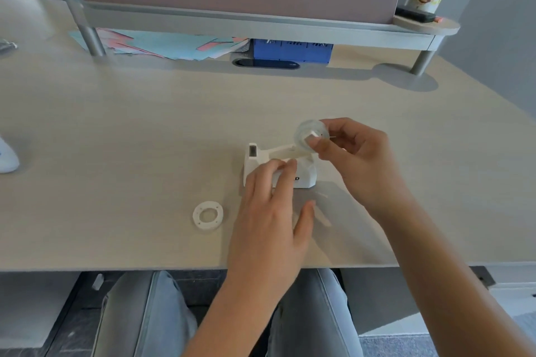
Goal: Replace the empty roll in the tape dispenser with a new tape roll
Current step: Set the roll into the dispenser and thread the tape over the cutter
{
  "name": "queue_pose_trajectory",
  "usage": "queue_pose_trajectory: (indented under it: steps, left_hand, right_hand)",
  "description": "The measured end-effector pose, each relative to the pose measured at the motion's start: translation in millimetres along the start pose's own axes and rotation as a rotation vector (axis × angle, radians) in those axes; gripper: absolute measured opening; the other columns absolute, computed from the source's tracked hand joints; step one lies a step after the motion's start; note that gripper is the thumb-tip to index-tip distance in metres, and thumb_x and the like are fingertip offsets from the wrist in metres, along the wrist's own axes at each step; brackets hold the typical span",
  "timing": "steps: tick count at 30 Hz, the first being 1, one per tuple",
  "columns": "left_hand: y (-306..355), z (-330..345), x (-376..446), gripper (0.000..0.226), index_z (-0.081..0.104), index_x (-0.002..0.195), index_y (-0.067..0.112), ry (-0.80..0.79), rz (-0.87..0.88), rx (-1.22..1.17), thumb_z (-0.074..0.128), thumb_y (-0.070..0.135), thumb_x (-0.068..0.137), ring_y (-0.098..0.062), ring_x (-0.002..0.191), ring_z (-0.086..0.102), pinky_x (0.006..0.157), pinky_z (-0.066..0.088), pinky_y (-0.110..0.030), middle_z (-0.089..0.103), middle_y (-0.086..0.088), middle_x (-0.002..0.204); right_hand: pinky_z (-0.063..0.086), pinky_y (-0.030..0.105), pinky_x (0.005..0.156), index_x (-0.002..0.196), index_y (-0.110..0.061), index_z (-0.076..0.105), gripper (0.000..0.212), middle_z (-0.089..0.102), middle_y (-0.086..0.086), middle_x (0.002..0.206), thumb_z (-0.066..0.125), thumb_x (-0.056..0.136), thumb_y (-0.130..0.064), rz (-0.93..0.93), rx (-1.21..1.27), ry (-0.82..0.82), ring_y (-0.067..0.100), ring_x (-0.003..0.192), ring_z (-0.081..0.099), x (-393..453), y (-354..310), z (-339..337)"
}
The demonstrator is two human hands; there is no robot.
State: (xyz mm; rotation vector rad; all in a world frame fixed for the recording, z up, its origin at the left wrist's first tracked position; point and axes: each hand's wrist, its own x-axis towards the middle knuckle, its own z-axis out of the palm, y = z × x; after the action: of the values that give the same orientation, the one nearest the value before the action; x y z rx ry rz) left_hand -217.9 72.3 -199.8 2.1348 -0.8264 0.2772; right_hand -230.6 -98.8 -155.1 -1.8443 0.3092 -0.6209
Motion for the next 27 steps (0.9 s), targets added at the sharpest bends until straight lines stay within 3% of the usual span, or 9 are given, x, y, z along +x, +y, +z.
queue_pose_trajectory:
  steps: [3, 6, 8, 13, 17, 19, 24, 27]
  left_hand:
    - [-5, 1, 2, 0.057, 0.052, 0.145, 0.013, 0.019, 0.019, 0.091, 0.060, 0.036, 0.093, -0.024, 0.134, 0.046, 0.103, 0.052, -0.038, 0.048, -0.002, 0.140]
    - [-8, 0, 4, 0.057, 0.053, 0.144, 0.011, 0.011, 0.015, 0.121, 0.056, 0.039, 0.094, -0.023, 0.135, 0.046, 0.099, 0.054, -0.042, 0.049, -0.003, 0.140]
    - [-8, 0, 3, 0.057, 0.052, 0.145, 0.012, 0.005, 0.017, 0.141, 0.055, 0.039, 0.094, -0.023, 0.136, 0.045, 0.096, 0.056, -0.043, 0.049, -0.003, 0.141]
    - [-10, -1, 2, 0.055, 0.051, 0.145, 0.015, -0.010, 0.003, 0.163, 0.056, 0.038, 0.095, -0.021, 0.139, 0.044, 0.091, 0.058, -0.042, 0.047, -0.001, 0.144]
    - [-9, -1, 0, 0.054, 0.049, 0.145, 0.017, -0.019, 0.001, 0.175, 0.056, 0.039, 0.096, -0.022, 0.140, 0.043, 0.090, 0.058, -0.040, 0.045, 0.000, 0.146]
    - [-10, -2, 0, 0.055, 0.049, 0.146, 0.018, -0.009, 0.002, 0.174, 0.056, 0.040, 0.096, -0.021, 0.140, 0.043, 0.089, 0.058, -0.039, 0.045, 0.001, 0.145]
    - [-9, 0, 0, 0.055, 0.048, 0.147, 0.019, 0.010, 0.002, 0.171, 0.055, 0.042, 0.097, -0.019, 0.141, 0.042, 0.091, 0.058, -0.037, 0.044, 0.002, 0.146]
    - [-10, -1, 0, 0.056, 0.047, 0.147, 0.020, 0.007, -0.001, 0.164, 0.055, 0.043, 0.097, -0.019, 0.141, 0.042, 0.093, 0.058, -0.038, 0.044, 0.003, 0.146]
  right_hand:
    - [0.061, 0.025, 0.083, 0.105, -0.013, 0.079, 0.014, 0.083, 0.000, 0.100, 0.079, 0.092, -0.016, -0.010, -0.012, -0.037, 0.015, 0.091, 0.077, 5, 1, 2]
    - [0.061, 0.040, 0.089, 0.104, -0.016, 0.080, 0.014, 0.083, 0.000, 0.100, 0.080, 0.091, -0.020, -0.024, -0.068, -0.081, 0.024, 0.097, 0.077, 7, 2, 4]
    - [0.061, 0.042, 0.087, 0.103, -0.017, 0.081, 0.013, 0.083, -0.003, 0.100, 0.081, 0.091, -0.021, -0.032, -0.100, -0.111, 0.024, 0.097, 0.076, 7, 1, 5]
    - [0.057, 0.037, 0.088, 0.101, -0.016, 0.081, 0.013, 0.081, -0.004, 0.100, 0.083, 0.089, -0.022, -0.038, -0.173, -0.148, 0.023, 0.095, 0.073, 8, -2, 3]
    - [0.053, 0.017, 0.080, 0.100, -0.020, 0.082, 0.014, 0.079, -0.007, 0.095, 0.085, 0.087, -0.025, -0.035, -0.207, -0.140, 0.023, 0.092, 0.071, 8, -1, 4]
    - [0.051, 0.014, 0.077, 0.100, -0.020, 0.082, 0.014, 0.079, -0.005, 0.096, 0.085, 0.086, -0.024, -0.038, -0.219, -0.132, 0.024, 0.091, 0.069, 7, -1, 5]
    - [0.055, 0.021, 0.078, 0.105, -0.017, 0.079, 0.024, 0.077, 0.000, 0.094, 0.087, 0.084, -0.025, -0.044, -0.264, -0.144, 0.013, 0.080, 0.067, 8, -6, 3]
    - [0.058, 0.028, 0.080, 0.097, -0.015, 0.079, 0.021, 0.079, 0.000, 0.092, 0.089, 0.082, -0.025, -0.046, -0.292, -0.157, 0.021, 0.084, 0.071, 11, -11, 0]
